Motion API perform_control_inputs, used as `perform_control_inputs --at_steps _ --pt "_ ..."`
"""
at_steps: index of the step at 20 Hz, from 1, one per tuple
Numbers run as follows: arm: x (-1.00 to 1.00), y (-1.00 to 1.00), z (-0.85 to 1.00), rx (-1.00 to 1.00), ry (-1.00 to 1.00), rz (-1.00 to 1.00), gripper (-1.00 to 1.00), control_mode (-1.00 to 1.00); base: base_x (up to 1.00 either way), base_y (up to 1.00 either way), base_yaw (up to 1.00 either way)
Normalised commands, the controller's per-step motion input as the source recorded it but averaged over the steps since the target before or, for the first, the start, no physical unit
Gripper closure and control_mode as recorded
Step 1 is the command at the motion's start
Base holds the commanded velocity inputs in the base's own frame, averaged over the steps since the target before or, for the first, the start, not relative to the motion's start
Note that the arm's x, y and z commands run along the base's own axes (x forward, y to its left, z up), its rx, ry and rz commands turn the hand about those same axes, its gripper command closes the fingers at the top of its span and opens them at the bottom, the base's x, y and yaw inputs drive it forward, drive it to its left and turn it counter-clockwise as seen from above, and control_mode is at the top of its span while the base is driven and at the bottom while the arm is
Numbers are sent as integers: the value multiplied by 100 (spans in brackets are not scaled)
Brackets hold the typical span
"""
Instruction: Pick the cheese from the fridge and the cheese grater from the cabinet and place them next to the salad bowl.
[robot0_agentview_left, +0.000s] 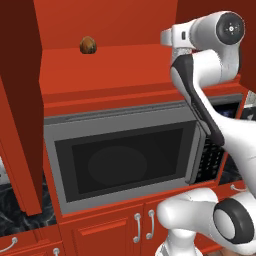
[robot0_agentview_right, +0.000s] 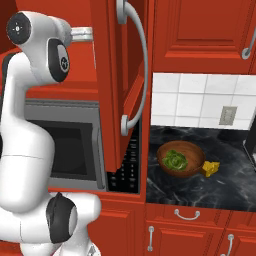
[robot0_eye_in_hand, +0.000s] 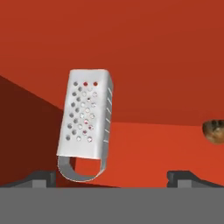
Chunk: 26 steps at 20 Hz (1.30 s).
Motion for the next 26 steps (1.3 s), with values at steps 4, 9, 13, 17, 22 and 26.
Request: perform_control_inputs --at_steps 4,9,13,17,22,26 --pt "0 1 3 -2 -1 -15 -100 -100 0 0 0" --pt "2 0 0 -1 3 -17 -100 -100 0 0 0" --pt "0 0 0 -10 3 -21 -100 -100 0 0 0" --pt "2 3 0 -7 -10 -4 -100 -100 0 0 0" --pt "31 0 -1 0 -4 -2 -100 -100 0 0 0" --pt "31 0 -1 0 0 -6 -100 -100 0 0 0"
